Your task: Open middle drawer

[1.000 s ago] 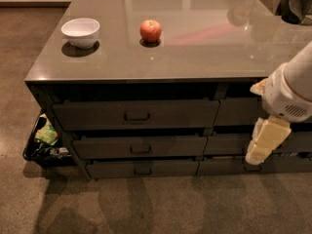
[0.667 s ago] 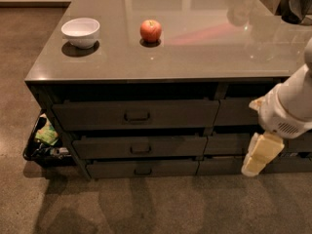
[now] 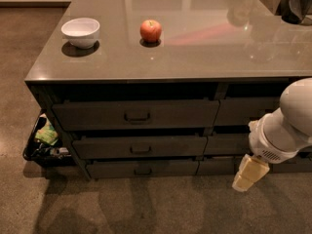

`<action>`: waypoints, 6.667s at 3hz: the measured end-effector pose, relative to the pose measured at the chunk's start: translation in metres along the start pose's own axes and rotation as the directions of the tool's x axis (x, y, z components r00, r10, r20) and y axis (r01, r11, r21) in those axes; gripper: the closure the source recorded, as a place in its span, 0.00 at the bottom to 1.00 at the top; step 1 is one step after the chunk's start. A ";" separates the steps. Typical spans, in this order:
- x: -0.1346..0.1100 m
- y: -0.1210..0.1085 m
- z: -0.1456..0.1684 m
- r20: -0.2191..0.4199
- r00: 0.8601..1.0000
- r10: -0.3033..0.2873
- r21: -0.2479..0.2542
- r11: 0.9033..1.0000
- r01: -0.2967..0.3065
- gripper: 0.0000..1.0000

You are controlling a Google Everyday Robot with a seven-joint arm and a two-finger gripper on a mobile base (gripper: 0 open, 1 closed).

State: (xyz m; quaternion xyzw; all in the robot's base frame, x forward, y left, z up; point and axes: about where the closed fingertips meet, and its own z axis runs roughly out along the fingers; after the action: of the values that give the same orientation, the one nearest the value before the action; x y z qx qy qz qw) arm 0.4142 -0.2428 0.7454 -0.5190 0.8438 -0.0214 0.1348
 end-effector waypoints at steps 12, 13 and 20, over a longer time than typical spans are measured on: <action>-0.130 0.022 0.325 0.032 0.999 -0.018 -0.107 0.994 0.021 0.00; -0.137 0.012 0.351 0.051 0.999 0.010 -0.092 0.996 -0.005 0.00; -0.054 -0.008 0.376 0.013 0.994 0.109 0.171 0.979 -0.109 0.00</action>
Offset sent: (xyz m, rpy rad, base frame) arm 0.0093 0.0097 -0.0901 0.1342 0.1522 0.0496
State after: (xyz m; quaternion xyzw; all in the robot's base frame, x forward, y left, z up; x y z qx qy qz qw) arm 0.5378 -0.1598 0.3959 -0.4585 0.8658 -0.0854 0.1814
